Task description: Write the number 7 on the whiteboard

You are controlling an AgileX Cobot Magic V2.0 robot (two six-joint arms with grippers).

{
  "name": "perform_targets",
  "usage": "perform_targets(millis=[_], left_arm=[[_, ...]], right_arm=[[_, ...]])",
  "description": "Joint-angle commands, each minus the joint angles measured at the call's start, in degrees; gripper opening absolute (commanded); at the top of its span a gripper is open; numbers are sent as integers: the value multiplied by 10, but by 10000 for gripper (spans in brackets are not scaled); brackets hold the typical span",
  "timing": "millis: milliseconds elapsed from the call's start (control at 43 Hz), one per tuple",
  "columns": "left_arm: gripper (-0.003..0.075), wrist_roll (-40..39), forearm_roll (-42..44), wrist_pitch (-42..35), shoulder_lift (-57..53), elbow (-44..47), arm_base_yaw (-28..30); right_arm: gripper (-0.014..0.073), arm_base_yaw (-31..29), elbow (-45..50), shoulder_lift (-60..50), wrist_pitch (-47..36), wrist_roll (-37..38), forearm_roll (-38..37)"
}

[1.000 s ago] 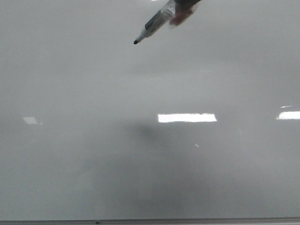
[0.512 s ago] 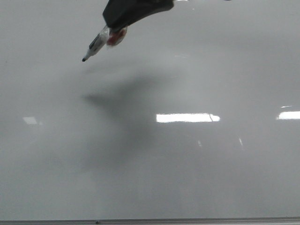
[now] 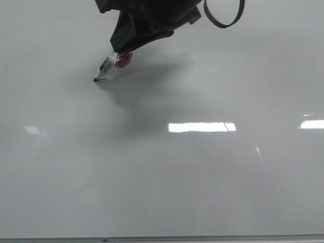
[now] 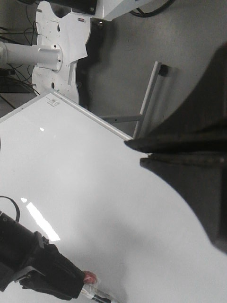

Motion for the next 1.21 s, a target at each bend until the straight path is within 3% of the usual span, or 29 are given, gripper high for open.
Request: perform_targets(millis=[0,488,953,1186], left_arm=[[-20,-7,-13,-42,5,-15,-1],[-20,-7,-13,-46,5,-15,-1],[-20,-7,-13,-46,5,-15,-1],[-20,-7,-23,-47,5,-15,-1]], right_arm=[[-67,-19,-22,-29,-29,-8,9],[-67,-87,68,-96,-10,-8,-13],[-67,-40,130,-16,-18,-11,-13],[-67,31,130,-125,106,-141,-13]])
